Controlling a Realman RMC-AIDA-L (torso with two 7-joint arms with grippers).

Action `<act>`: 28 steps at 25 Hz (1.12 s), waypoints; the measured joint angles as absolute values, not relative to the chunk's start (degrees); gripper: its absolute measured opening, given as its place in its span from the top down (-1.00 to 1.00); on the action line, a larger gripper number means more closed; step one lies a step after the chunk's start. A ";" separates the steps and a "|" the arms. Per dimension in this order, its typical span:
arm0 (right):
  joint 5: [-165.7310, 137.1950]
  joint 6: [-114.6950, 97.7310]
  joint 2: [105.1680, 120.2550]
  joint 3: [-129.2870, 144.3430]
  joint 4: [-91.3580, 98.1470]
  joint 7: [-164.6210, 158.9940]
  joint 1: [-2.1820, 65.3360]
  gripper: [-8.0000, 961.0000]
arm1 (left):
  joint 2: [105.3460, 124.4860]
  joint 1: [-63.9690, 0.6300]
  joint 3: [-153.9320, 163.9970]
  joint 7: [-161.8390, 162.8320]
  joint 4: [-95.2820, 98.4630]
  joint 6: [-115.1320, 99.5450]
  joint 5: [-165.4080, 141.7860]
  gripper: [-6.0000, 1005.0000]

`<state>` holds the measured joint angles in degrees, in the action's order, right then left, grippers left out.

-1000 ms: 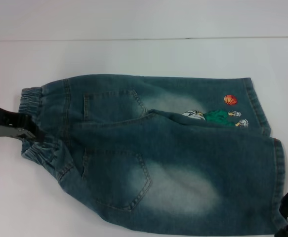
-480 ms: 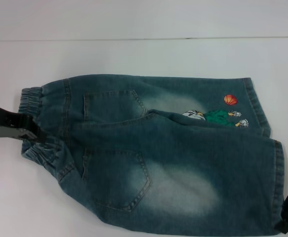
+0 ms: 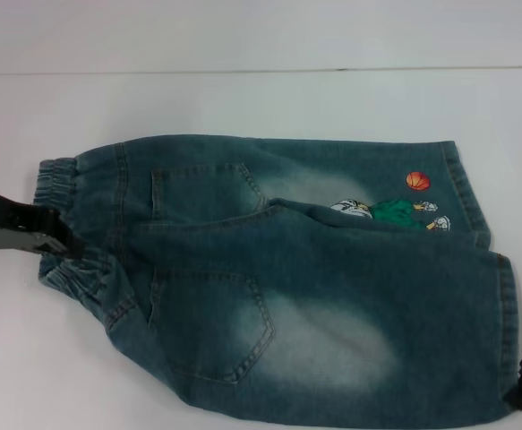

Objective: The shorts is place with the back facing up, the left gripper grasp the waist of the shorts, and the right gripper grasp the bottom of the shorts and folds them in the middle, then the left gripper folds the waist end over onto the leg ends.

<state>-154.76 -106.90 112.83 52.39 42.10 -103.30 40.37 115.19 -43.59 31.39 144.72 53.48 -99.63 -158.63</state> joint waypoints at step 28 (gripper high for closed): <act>-126.76 -82.72 108.69 21.80 27.99 -93.99 30.81 0.91 | 114.44 -40.34 24.68 145.90 50.34 -85.27 -149.69 0.74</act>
